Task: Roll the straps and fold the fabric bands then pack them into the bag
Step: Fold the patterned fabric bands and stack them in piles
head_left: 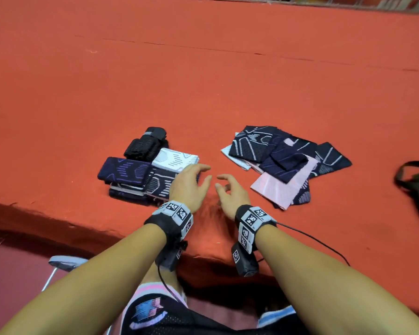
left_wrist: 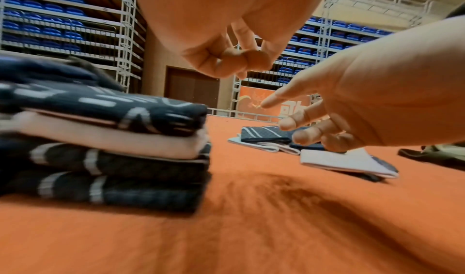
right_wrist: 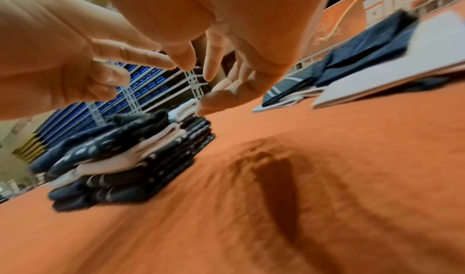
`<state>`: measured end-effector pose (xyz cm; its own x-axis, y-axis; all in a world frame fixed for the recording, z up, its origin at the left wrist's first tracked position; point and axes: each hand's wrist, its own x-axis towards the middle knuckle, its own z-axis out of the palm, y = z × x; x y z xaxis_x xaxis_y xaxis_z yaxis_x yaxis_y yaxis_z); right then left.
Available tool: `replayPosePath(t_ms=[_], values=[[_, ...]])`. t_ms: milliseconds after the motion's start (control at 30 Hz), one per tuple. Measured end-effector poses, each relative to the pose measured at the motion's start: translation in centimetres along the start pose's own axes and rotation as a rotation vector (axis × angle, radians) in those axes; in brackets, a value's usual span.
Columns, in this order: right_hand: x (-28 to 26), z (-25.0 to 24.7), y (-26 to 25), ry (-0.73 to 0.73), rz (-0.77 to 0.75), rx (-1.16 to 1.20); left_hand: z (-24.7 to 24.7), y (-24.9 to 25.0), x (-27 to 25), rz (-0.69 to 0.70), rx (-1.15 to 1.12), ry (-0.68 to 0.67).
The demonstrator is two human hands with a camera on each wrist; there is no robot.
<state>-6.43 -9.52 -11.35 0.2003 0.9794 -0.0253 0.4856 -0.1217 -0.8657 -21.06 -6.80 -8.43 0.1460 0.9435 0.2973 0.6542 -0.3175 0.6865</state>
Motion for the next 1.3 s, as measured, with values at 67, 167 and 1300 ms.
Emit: replayPosePath(t_ms=[67, 167, 1300], values=[[0.1, -2.4, 1.1, 0.047, 0.043, 0.008, 2.3, 1.5, 0.7, 0.006, -0.029, -0.044], [0.3, -6.4, 3.1, 0.123, 0.131, 0.022, 6.0, 3.6, 1.2, -0.002, -0.035, -0.138], [1.4, -11.6, 5.7, 0.141, 0.413, 0.465, 13.4, 5.6, -0.1, -0.167, -0.321, -0.303]])
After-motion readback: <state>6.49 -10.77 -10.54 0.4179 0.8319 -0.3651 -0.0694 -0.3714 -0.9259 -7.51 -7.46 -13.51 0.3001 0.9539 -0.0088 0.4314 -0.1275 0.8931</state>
